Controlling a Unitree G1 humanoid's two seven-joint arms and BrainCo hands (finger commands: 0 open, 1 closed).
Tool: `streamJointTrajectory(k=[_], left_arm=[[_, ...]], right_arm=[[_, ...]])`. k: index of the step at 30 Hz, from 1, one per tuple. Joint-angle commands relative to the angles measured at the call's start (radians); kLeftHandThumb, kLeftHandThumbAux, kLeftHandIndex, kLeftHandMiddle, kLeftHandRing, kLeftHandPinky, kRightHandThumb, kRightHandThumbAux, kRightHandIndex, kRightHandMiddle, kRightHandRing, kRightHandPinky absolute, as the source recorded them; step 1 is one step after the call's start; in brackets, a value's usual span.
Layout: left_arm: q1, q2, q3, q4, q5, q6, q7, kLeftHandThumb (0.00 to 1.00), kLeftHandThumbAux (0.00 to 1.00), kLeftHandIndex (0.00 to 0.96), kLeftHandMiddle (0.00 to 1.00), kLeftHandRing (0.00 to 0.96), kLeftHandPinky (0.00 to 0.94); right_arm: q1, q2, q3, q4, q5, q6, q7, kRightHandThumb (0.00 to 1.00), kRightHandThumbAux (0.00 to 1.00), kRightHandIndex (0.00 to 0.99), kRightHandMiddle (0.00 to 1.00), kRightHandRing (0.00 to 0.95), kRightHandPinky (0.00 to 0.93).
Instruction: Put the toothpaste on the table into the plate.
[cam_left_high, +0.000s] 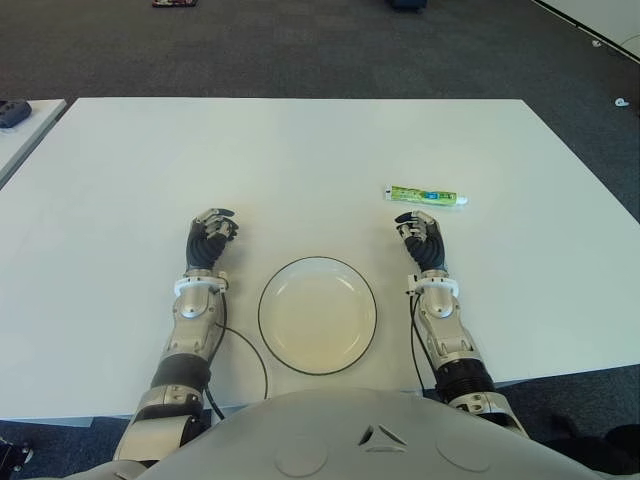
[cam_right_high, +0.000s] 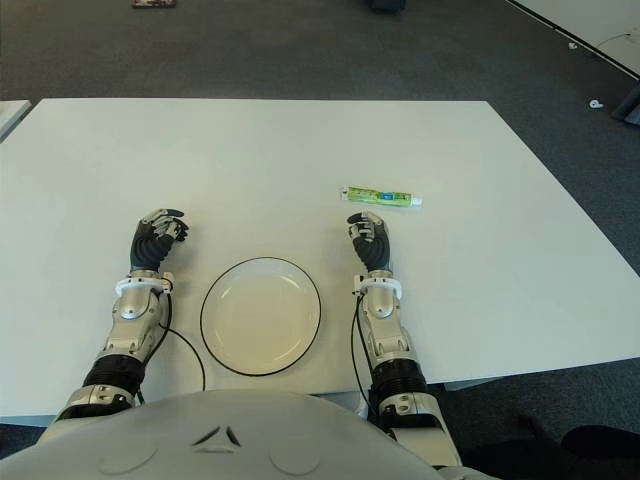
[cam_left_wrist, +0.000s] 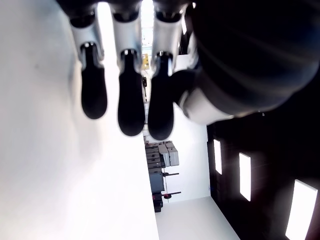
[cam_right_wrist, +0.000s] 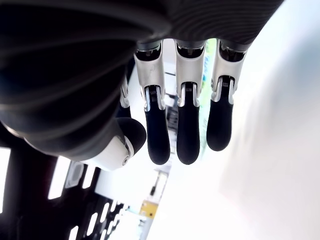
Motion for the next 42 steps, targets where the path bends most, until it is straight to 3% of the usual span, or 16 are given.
streamJointTrajectory(k=[1, 9, 12, 15, 19, 23, 32, 42], left_arm=[[0.025, -0.010, -0.009, 0.031, 0.002, 0.038, -0.001, 0.703, 0.717, 0.431, 0.570, 0.579, 0.540], [0.025, -0.011, -0.011, 0.032, 0.009, 0.026, 0.005, 0.704, 0.717, 0.432, 0.567, 0.580, 0.548], [0.027, -0.013, -0.012, 0.027, 0.006, 0.031, 0.002, 0.704, 0.717, 0.431, 0.573, 0.580, 0.541], [0.029, -0.015, -0.011, 0.023, 0.004, 0.032, 0.001, 0.704, 0.717, 0.431, 0.578, 0.580, 0.540], [0.031, -0.018, -0.008, 0.021, 0.002, 0.039, 0.007, 0.705, 0.717, 0.431, 0.582, 0.582, 0.538], [0.032, -0.021, -0.005, 0.019, 0.000, 0.039, 0.010, 0.706, 0.717, 0.431, 0.582, 0.583, 0.537], [0.029, -0.026, -0.001, 0.033, -0.003, 0.017, 0.010, 0.706, 0.717, 0.430, 0.585, 0.592, 0.552], [0.026, -0.027, -0.005, 0.047, 0.004, -0.004, 0.017, 0.708, 0.716, 0.431, 0.597, 0.600, 0.550]], right_arm=[[-0.055, -0.054, 0.011, -0.020, -0.055, -0.028, -0.006, 0.699, 0.734, 0.414, 0.419, 0.422, 0.432], [-0.118, -0.124, 0.027, -0.009, -0.094, -0.033, 0.021, 0.698, 0.732, 0.412, 0.400, 0.398, 0.390], [-0.170, -0.182, 0.050, 0.015, -0.137, -0.017, 0.056, 0.693, 0.730, 0.407, 0.315, 0.321, 0.320], [-0.194, -0.212, 0.066, 0.026, -0.160, -0.004, 0.077, 0.490, 0.697, 0.229, 0.197, 0.209, 0.217], [-0.235, -0.259, 0.107, 0.040, -0.226, 0.070, 0.123, 0.383, 0.600, 0.104, 0.099, 0.113, 0.126], [-0.281, -0.283, 0.135, 0.068, -0.264, 0.146, 0.167, 0.351, 0.547, 0.039, 0.039, 0.041, 0.035], [-0.436, -0.323, 0.211, 0.149, -0.332, 0.328, 0.321, 0.439, 0.333, 0.001, 0.001, 0.001, 0.001], [-0.615, -0.328, 0.324, 0.389, -0.399, 0.335, 0.357, 0.527, 0.213, 0.000, 0.000, 0.000, 0.000]])
